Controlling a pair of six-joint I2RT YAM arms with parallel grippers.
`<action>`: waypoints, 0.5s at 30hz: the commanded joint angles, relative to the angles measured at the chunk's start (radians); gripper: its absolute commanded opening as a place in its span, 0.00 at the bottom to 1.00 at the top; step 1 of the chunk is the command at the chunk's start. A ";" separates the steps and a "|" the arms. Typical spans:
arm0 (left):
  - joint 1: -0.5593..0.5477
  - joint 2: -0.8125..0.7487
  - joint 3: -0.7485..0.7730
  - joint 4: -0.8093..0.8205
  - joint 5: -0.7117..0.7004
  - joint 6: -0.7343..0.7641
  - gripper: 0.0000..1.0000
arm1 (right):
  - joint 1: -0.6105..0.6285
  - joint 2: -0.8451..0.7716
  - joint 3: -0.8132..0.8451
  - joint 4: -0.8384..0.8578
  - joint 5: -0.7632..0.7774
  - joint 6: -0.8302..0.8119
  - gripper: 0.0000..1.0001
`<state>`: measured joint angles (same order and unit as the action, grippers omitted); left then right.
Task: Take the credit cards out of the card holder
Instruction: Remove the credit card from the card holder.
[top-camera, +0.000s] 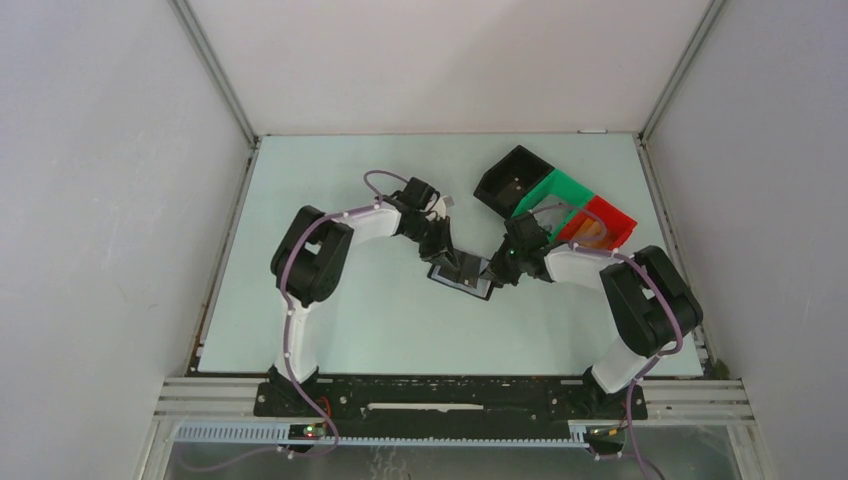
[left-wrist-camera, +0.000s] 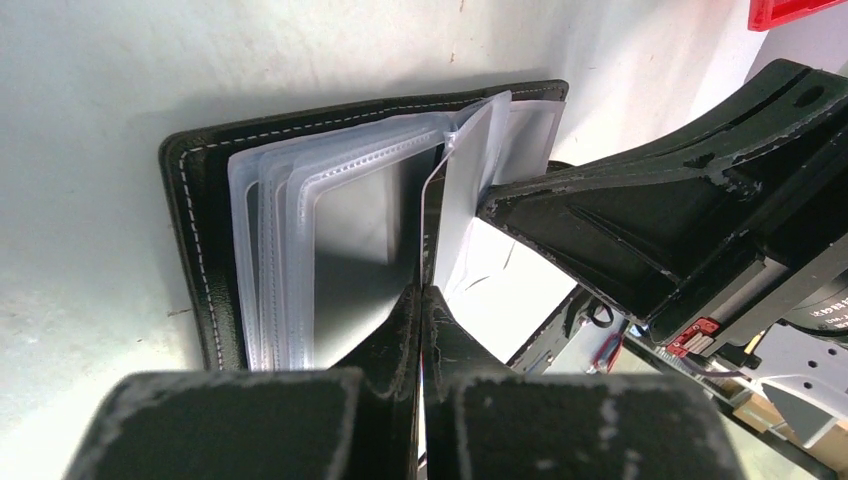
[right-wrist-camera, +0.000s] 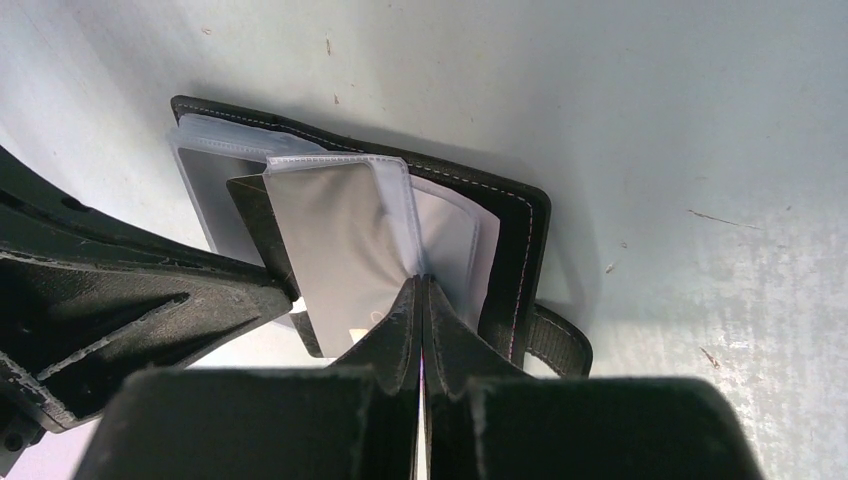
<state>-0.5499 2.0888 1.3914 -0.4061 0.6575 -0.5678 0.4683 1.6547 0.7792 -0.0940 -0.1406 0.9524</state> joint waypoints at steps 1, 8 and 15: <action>0.019 0.007 0.059 -0.024 0.024 0.037 0.00 | -0.013 0.080 -0.025 -0.097 0.126 -0.019 0.00; 0.045 0.011 0.073 -0.043 0.027 0.054 0.00 | -0.036 0.079 -0.039 -0.094 0.125 -0.026 0.00; 0.060 0.000 0.083 -0.055 0.025 0.062 0.00 | -0.050 0.075 -0.040 -0.096 0.123 -0.037 0.00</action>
<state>-0.5018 2.1014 1.4185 -0.4503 0.6670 -0.5385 0.4431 1.6627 0.7807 -0.0933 -0.1696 0.9524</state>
